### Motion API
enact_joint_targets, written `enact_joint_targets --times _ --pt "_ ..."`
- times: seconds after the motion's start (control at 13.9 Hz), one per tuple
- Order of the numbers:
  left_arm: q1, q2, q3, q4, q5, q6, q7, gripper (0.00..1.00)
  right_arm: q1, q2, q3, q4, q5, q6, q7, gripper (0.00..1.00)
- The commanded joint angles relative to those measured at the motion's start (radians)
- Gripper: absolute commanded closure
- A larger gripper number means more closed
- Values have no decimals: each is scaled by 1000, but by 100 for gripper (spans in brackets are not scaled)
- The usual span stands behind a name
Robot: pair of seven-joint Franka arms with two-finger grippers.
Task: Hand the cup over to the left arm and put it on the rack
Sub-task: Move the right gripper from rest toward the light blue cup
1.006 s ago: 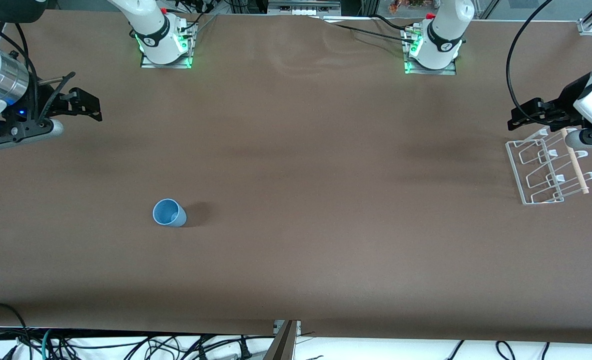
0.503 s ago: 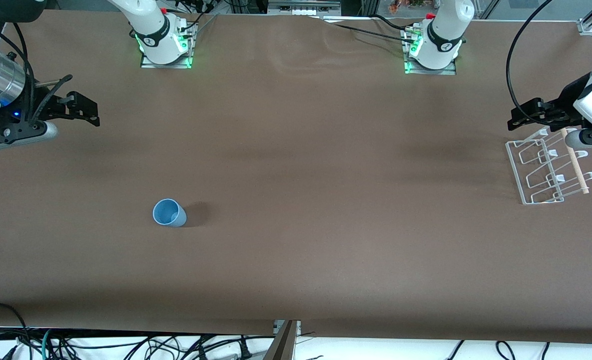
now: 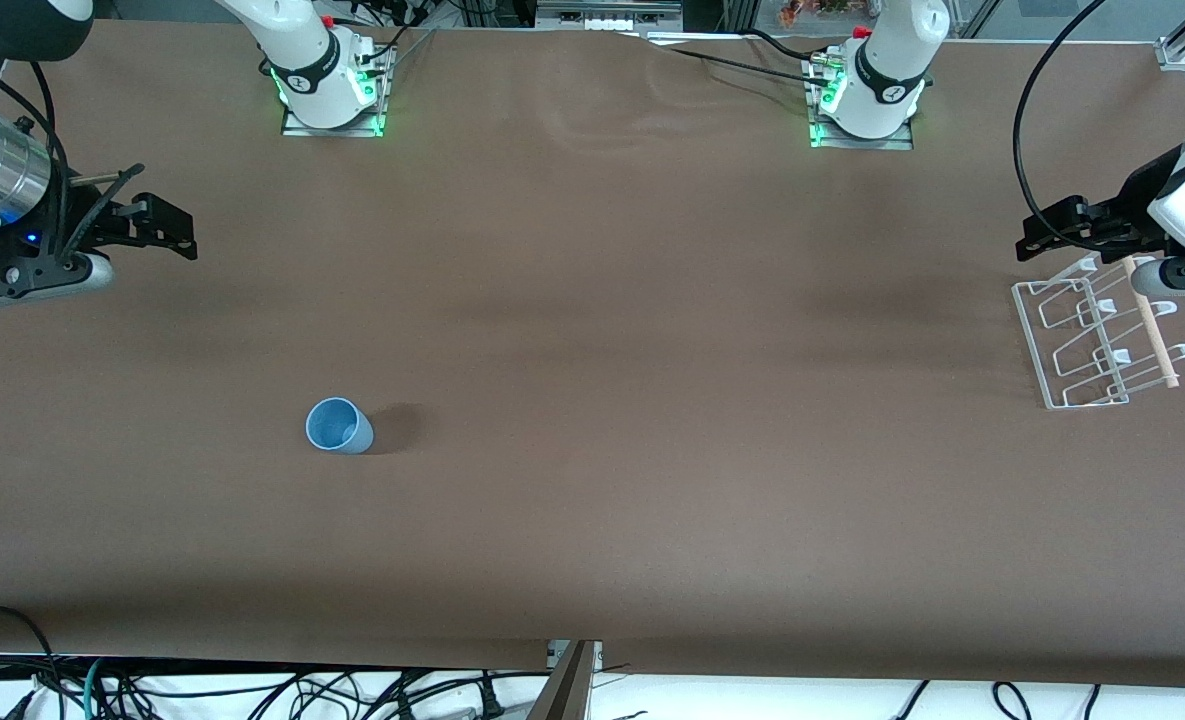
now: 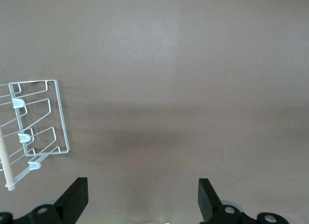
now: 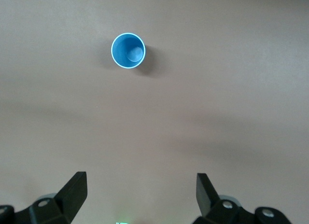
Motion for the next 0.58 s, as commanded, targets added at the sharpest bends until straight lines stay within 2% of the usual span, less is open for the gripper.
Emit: enact_joint_targets --times 0.0,0.5 --pt "-2 17 3 32 -14 -7 1 0 0 -5 2 1 -1 5 -5 0" --pt "1 17 3 32 -14 -7 1 0 -4 6 1 -25 1 40 -12 0"
